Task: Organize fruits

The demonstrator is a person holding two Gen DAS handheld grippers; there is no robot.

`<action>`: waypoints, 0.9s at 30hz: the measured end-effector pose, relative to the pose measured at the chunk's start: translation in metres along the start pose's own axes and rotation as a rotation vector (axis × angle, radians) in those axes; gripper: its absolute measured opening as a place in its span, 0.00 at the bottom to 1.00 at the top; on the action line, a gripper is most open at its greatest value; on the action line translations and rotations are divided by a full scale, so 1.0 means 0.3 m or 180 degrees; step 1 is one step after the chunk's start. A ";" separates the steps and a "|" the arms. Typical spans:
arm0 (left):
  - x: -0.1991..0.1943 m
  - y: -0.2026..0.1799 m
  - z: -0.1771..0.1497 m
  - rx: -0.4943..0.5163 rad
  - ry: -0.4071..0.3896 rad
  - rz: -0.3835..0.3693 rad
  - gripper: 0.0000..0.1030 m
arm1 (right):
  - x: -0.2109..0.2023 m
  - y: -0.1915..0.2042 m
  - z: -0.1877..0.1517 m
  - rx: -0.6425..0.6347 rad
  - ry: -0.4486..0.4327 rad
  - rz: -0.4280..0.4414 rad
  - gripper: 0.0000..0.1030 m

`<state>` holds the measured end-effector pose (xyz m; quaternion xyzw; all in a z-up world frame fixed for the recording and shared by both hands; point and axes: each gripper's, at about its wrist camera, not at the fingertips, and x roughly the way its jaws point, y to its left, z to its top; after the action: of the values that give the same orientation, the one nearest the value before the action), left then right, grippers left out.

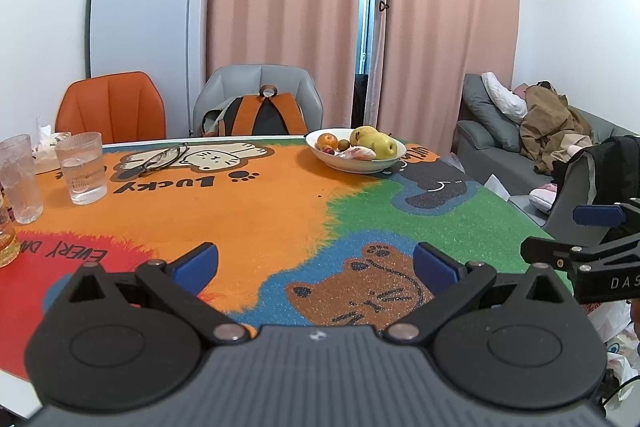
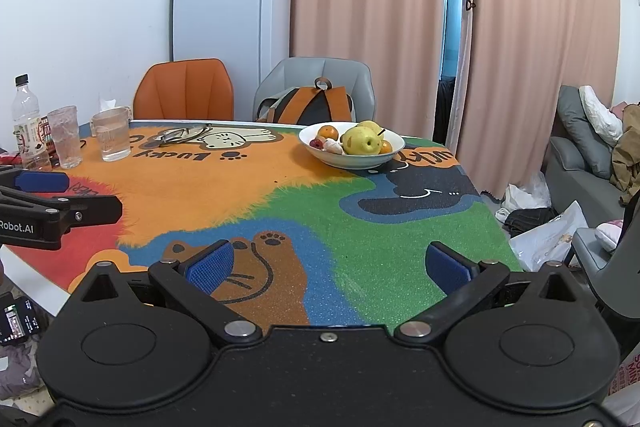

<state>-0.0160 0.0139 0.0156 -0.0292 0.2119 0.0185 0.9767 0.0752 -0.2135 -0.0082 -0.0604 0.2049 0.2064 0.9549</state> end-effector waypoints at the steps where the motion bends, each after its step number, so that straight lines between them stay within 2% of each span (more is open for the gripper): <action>1: 0.000 0.000 0.000 -0.0001 0.0000 0.0003 1.00 | 0.000 0.000 0.000 -0.0002 0.0001 -0.0001 1.00; 27: 0.000 0.002 0.002 0.0022 0.0014 -0.0020 1.00 | 0.002 -0.001 -0.002 0.0004 -0.0004 0.0007 1.00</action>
<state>-0.0156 0.0145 0.0162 -0.0265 0.2141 0.0146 0.9763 0.0754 -0.2137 -0.0089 -0.0596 0.2046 0.2074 0.9548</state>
